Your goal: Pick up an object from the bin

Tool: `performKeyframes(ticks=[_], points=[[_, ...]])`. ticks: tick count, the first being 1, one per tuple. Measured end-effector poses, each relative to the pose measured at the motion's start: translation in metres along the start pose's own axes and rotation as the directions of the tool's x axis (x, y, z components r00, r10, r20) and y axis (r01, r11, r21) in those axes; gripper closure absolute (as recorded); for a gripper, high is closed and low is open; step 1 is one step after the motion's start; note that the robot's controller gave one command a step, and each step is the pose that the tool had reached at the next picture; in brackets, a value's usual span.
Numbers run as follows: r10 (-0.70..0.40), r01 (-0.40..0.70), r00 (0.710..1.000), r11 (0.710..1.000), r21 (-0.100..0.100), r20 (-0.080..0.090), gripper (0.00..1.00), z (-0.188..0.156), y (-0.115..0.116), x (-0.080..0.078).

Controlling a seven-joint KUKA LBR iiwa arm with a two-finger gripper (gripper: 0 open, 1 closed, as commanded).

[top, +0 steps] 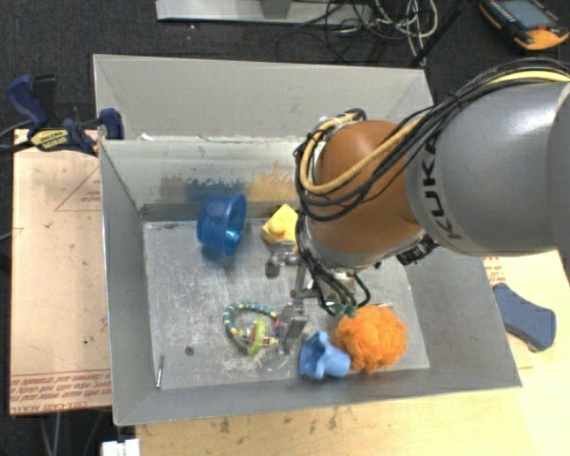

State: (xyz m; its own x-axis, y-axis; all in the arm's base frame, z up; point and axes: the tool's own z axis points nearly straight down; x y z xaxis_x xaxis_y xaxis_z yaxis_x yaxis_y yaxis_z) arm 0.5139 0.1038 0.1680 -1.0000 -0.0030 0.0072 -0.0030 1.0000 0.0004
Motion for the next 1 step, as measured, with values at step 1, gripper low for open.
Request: performKeyframes(ticks=[1], points=[[0.003,-0.003,1.000,1.000,-0.001,0.007,0.00,-0.0033,-0.0004,-0.0018]])
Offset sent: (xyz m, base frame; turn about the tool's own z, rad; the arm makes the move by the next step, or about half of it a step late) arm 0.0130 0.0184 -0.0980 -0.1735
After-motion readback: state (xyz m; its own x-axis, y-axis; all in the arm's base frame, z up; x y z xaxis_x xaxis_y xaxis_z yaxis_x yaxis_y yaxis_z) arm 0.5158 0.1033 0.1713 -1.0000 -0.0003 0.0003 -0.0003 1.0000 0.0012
